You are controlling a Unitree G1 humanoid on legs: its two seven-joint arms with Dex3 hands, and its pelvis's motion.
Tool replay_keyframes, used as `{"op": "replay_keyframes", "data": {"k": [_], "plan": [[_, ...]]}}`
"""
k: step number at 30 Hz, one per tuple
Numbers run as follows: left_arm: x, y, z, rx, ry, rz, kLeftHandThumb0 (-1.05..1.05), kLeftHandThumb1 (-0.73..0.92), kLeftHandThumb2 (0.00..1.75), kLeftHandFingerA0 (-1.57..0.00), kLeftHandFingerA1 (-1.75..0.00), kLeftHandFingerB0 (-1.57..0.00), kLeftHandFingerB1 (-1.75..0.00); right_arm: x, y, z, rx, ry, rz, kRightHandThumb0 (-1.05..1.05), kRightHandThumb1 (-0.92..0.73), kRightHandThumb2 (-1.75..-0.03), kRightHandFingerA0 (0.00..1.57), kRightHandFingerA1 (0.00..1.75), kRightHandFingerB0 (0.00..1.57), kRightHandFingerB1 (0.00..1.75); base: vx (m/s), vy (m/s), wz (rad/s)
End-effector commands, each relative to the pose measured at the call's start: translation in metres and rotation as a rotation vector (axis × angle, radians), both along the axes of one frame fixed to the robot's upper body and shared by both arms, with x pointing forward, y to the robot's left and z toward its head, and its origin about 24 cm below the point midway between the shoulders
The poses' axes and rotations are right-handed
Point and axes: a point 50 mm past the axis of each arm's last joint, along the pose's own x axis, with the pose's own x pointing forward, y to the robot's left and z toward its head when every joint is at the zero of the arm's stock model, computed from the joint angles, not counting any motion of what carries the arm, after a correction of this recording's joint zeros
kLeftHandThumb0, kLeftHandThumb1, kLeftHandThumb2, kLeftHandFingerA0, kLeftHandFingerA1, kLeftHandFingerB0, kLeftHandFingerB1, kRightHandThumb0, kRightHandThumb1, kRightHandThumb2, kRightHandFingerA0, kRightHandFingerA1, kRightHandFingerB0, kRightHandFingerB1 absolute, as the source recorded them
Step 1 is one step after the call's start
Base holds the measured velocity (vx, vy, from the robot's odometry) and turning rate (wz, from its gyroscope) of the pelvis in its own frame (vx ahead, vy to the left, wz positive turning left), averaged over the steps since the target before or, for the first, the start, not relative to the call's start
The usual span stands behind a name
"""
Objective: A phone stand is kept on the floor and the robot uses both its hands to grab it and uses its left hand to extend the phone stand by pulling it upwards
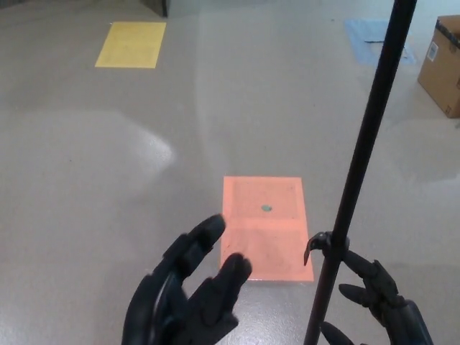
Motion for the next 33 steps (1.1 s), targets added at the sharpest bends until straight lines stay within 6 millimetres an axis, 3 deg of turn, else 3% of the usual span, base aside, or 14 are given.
{"op": "replay_keyframes", "data": {"k": [1,3,4,6,7,9,17,19,27,28,29,31,32,33], "plan": [[-0.018,0.041,-0.012,0.135,-0.229,0.116,-0.8,0.54,0.9,-0.21,-0.44,-0.04,-0.35,-0.011,-0.032,-0.001,-0.027,0.043,-0.029,-0.92,-0.65,-0.6,0.27,0.52,0.1,0.32,0.0,0.0,0.0],[-0.024,0.064,-0.019,0.339,-0.302,0.116,-0.89,0.77,0.65,-0.21,-0.3,-0.08,-0.24,-0.02,-0.045,0.004,-0.007,0.028,-0.032,-0.99,-0.69,-0.61,0.19,0.45,0.0,0.29,0.0,0.0,0.0],[-0.031,0.081,-0.024,0.504,-0.357,0.091,-0.93,0.64,1.01,-0.13,-0.42,-0.05,-0.26,-0.027,-0.056,0.008,0.006,0.019,-0.034,-0.92,-0.53,-0.97,0.13,0.51,0.08,0.11,0.0,0.0,0.0],[-0.038,0.094,-0.03,0.618,-0.374,0.068,-0.92,0.64,1.03,-0.1,-0.41,-0.03,-0.27,-0.037,-0.066,0.012,0.005,0.01,-0.025,-1.02,-0.67,-0.68,0.12,0.4,0.0,0.22,0.0,0.0,0.0],[-0.043,0.102,-0.033,0.647,-0.374,0.069,-0.91,0.62,1.02,-0.08,-0.4,-0.05,-0.3,-0.043,-0.071,0.015,-0.004,-0.003,-0.019,-1.0,-0.58,-1.01,0.11,0.38,0.0,0.0,0.0,0.0,0.0],[-0.057,0.121,-0.039,0.687,-0.351,0.093,-0.93,0.63,1.01,-0.11,-0.32,-0.07,-0.36,-0.061,-0.08,0.024,-0.029,0.023,-0.007,-1.01,-0.57,-1.04,0.13,0.06,0.0,0.07,0.0,0.0,0.0],[-0.069,0.134,-0.046,0.726,-0.337,0.098,-0.94,0.63,1.03,-0.11,-0.26,-0.07,-0.36,-0.075,-0.087,0.031,-0.06,0.037,0.014,-0.98,-0.54,-1.03,0.1,0.03,0.0,0.11,0.0,0.0,0.0],[-0.126,0.159,-0.055,0.631,-0.182,0.209,-0.93,0.66,1.05,-0.09,-0.2,-0.09,-0.25,-0.118,-0.106,0.046,-0.198,0.003,0.006,-1.03,-0.53,-0.91,0.0,0.0,0.0,0.0,0.0,0.0,0.0],[-0.15,0.159,-0.054,0.576,-0.156,0.26,-0.88,0.62,0.91,-0.08,-0.37,-0.09,-0.38,-0.148,-0.105,0.037,-0.362,0.022,-0.014,-1.05,-0.59,-1.02,0.0,0.02,0.0,0.11,0.0,0.0,0.0],[-0.156,0.155,-0.057,0.653,-0.147,0.237,-0.39,0.34,0.99,0.0,-0.48,0.0,-0.49,-0.171,-0.1,0.025,-0.33,0.119,-0.02,-0.92,-0.54,-0.73,0.0,0.0,0.0,0.0,0.0,0.0,0.0],[-0.158,0.153,-0.06,0.65,-0.138,0.237,-0.85,0.75,0.63,-0.19,-0.29,-0.16,-0.29,-0.18,-0.099,0.019,-0.317,0.146,-0.023,-1.05,-0.61,-0.94,0.0,0.02,0.0,0.08,0.0,0.0,0.0],[-0.16,0.152,-0.062,0.635,-0.128,0.241,-0.85,0.75,0.63,-0.19,-0.29,-0.16,-0.29,-0.189,-0.099,0.011,-0.302,0.171,-0.026,-1.05,-0.61,-0.94,0.0,0.02,0.0,0.08,0.0,0.0,0.0],[-0.159,0.151,-0.064,0.611,-0.126,0.244,-0.39,0.33,0.97,0.0,-0.49,0.0,-0.47,-0.194,-0.097,0.008,-0.306,0.188,-0.021,-1.05,-0.6,-0.98,0.0,0.1,0.0,0.14,0.0,0.0,0.0],[-0.159,0.151,-0.065,0.601,-0.126,0.245,-0.39,0.33,0.97,0.0,-0.49,0.0,-0.47,-0.197,-0.096,0.007,-0.307,0.196,-0.018,-1.05,-0.6,-0.98,0.0,0.1,0.0,0.14,0.0,0.0,0.0]]}}
